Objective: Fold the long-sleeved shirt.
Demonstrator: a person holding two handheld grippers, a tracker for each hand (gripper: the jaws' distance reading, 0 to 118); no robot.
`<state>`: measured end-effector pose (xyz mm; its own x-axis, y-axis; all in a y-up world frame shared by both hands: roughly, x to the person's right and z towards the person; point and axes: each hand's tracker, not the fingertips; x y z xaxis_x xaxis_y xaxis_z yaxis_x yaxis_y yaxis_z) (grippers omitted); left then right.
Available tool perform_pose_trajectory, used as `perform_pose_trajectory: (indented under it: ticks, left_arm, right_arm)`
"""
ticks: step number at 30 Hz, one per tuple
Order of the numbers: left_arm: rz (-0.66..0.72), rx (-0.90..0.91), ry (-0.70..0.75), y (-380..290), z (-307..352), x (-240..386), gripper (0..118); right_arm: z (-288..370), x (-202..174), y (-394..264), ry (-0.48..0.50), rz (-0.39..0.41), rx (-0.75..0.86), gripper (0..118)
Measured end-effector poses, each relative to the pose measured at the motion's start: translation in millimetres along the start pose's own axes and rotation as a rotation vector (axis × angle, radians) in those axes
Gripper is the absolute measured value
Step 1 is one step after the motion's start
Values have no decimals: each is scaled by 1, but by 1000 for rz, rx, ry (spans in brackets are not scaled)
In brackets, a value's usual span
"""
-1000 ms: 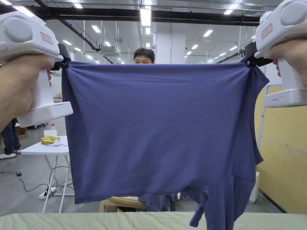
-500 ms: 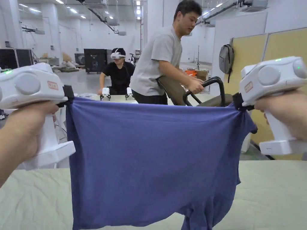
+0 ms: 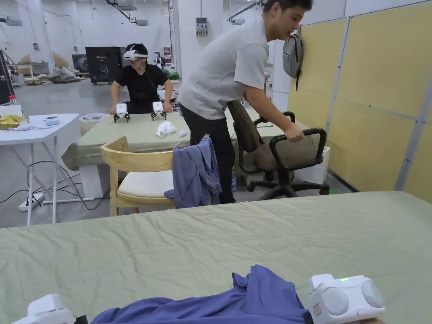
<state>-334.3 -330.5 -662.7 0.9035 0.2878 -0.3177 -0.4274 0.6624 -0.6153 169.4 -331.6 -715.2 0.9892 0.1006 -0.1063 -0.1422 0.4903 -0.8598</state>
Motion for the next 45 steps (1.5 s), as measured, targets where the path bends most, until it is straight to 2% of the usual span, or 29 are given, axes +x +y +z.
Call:
perform_pose_trajectory:
  ticks: [5,9,12,16,22,27,29,32,36,39,40,41,42,43,44,45]
  left_arm:
    - [27,-38,5,-48,51,-24,1]
    - [-146,-64,-7,-89,120,-41,1]
    - [-205,-65,-30,-121,176,-51,1]
    - [-203,-94,-28,-163,230,-69,1]
    - [-166,-153,-25,-223,288,-101,1]
    - [-196,-216,-20,-270,318,-116,1]
    - [-173,-249,-27,-281,321,-120,1]
    - [-160,-267,-14,-290,319,-123,1]
    - [-154,-290,-21,-291,316,-122,1]
    - [-186,-294,-15,-289,314,-118,2]
    - [-185,-295,-16,-289,314,-119,7]
    - [-174,-299,-37,-287,313,-119,23]
    - [-166,-300,-61,-286,313,-119,72]
    - [-175,-280,-55,-286,314,-117,110]
    - [-202,-232,-19,-285,316,-113,118]
    - [-218,-183,13,-283,320,-109,111]
  right_arm:
    - [37,-1,-61,31,-21,8,4]
    - [81,6,-123,71,7,19,4]
    - [107,12,-167,89,-2,24,4]
    - [134,14,-223,115,-24,14,4]
    - [170,12,-307,127,6,-4,4]
    - [186,6,-366,109,76,-41,4]
    - [187,6,-381,110,78,-58,4]
    - [182,3,-394,111,70,-91,4]
    - [177,-1,-400,71,106,-111,4]
    - [172,0,-399,73,102,-120,4]
    - [171,-1,-399,71,100,-122,4]
    - [170,0,-399,71,96,-125,5]
    - [169,1,-398,79,90,-124,24]
    - [169,3,-398,77,75,-106,62]
    - [170,4,-397,42,41,-82,104]
    - [171,6,-397,5,23,-62,118]
